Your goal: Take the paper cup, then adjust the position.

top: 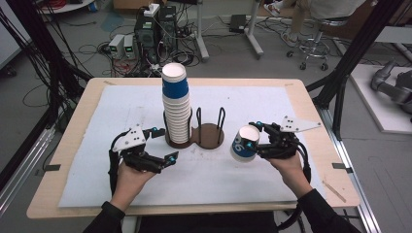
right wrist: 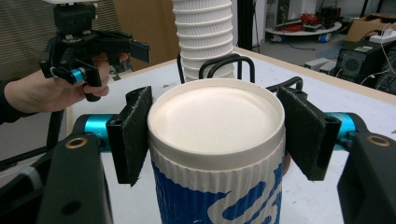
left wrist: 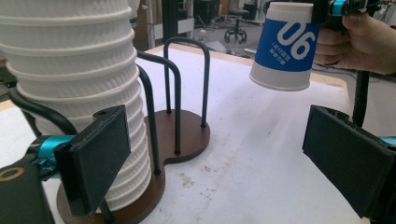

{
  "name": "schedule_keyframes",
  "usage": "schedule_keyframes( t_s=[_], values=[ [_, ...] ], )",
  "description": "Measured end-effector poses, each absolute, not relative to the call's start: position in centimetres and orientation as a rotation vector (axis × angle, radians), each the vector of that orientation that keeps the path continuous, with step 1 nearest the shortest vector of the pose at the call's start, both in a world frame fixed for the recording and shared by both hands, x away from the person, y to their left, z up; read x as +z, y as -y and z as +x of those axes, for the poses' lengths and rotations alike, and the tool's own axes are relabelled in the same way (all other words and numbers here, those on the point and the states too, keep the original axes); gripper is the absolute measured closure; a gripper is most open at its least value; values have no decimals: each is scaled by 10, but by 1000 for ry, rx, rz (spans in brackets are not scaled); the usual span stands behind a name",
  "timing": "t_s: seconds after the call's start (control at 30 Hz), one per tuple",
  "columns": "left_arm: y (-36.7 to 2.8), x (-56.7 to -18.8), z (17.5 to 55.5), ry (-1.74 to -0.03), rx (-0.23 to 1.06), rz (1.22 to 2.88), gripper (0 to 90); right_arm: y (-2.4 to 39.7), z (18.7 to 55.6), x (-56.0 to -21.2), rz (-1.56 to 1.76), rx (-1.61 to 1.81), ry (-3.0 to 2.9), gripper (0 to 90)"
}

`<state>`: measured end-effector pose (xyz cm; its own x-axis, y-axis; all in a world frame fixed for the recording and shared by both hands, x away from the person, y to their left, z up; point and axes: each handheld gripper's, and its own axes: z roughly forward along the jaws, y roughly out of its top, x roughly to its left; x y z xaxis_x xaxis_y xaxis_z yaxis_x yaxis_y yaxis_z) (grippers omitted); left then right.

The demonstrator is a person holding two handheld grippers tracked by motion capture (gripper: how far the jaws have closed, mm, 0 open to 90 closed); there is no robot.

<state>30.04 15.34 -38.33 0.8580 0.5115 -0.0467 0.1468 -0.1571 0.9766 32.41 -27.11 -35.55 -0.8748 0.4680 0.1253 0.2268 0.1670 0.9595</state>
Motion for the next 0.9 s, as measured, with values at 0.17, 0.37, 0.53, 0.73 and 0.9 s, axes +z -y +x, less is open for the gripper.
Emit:
schedule_keyframes(
  t_s=[0.17,0.37,0.53,0.73,0.9],
  values=[
    [-146,-382,300,-483,323,1722,76,271,323,-355,667,1792,-2240,312],
    [-133,-386,301,-448,259,1753,76,269,322,-354,650,1813,-2242,312],
    [-118,-389,302,-411,195,1765,76,266,322,-353,624,1833,-2249,312],
    [-99,-391,301,-381,138,1782,76,261,320,-353,582,1844,-2279,312],
    [-86,-393,301,-359,107,1790,76,258,318,-353,567,1852,-2294,312]
  ],
)
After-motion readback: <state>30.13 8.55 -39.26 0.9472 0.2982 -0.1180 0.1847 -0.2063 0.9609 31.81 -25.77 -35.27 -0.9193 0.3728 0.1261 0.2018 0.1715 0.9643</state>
